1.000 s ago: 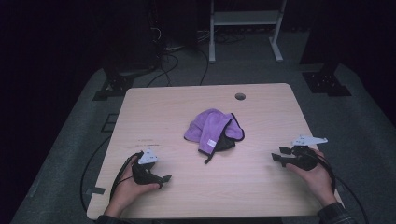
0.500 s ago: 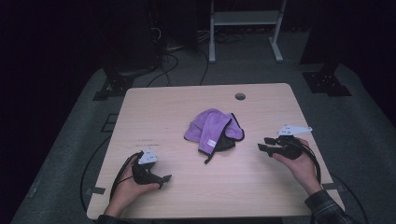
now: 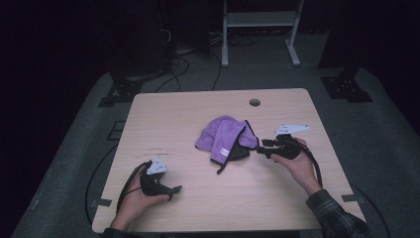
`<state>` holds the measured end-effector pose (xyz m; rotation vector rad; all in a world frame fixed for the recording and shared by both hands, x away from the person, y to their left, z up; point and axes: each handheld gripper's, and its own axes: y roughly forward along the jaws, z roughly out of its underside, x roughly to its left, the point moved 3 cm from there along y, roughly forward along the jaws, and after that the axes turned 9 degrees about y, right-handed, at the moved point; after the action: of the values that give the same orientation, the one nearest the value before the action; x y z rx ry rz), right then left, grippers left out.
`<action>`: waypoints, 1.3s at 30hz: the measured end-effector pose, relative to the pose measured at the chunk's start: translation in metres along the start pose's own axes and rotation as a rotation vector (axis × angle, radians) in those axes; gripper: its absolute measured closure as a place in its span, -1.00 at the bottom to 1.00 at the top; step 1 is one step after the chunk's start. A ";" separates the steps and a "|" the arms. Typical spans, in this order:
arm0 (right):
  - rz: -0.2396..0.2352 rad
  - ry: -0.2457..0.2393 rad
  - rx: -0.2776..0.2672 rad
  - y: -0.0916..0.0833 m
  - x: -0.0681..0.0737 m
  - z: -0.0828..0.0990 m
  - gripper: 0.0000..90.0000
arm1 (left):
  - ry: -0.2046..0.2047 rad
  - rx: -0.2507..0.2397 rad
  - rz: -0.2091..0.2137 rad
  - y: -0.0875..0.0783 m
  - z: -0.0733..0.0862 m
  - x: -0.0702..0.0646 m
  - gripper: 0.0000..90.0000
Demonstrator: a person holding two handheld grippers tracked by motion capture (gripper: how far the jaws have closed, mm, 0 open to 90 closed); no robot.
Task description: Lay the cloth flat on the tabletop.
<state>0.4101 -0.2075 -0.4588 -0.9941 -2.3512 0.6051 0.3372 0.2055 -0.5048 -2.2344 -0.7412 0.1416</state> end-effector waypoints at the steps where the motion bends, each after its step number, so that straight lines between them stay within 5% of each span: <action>1: -0.006 0.002 -0.010 0.004 0.001 -0.002 0.15 | 0.000 0.000 0.000 0.000 0.000 0.000 -1.00; 24: -0.083 0.077 0.033 0.079 0.014 -0.027 -0.05 | 0.000 0.000 0.000 0.000 0.000 0.000 -1.00; 31: -0.097 0.080 0.047 0.080 0.018 -0.026 0.73 | 0.000 0.000 0.000 0.000 0.000 0.000 -1.00; 39: -0.086 0.002 0.038 0.064 0.030 -0.026 0.82 | 0.000 0.000 0.000 0.000 0.000 0.000 -1.00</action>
<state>0.4413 -0.1393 -0.4677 -0.8715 -2.3582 0.6126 0.3371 0.2055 -0.5048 -2.2339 -0.7413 0.1415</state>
